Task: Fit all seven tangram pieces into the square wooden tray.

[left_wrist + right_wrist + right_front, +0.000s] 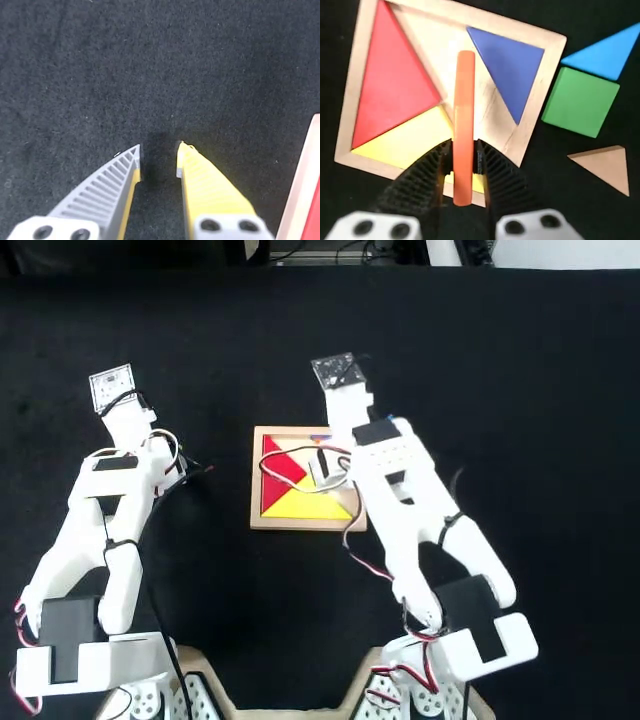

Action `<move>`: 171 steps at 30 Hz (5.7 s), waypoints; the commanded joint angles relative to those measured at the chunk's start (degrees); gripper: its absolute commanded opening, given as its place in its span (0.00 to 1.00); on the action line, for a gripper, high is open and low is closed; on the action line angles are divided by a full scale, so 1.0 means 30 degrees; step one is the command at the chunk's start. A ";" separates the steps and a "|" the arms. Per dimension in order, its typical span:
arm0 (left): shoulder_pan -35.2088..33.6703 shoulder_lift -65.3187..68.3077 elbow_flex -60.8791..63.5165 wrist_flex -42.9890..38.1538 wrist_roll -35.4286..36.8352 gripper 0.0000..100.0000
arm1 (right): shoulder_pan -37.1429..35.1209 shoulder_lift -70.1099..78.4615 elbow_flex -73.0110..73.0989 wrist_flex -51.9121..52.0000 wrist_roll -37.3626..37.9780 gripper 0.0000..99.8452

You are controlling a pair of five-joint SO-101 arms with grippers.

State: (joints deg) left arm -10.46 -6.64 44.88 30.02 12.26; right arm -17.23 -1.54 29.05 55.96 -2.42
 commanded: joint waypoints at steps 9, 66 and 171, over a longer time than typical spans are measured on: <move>-0.0044 -0.0088 -0.0132 -0.0322 -0.0205 0.13 | -0.0293 0.0015 0.0952 -0.1289 -0.0147 0.01; -0.0015 -0.0088 -0.0161 -0.0322 -0.0205 0.13 | -0.0586 0.2154 -0.3560 0.1875 0.3341 0.01; -0.0015 -0.0088 -0.0190 -0.0352 -0.0205 0.13 | 0.5128 0.2564 -0.1187 0.0410 1.2308 0.01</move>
State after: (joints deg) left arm -10.46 -6.64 44.88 30.02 12.26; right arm 0.00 6.37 25.19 58.86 34.24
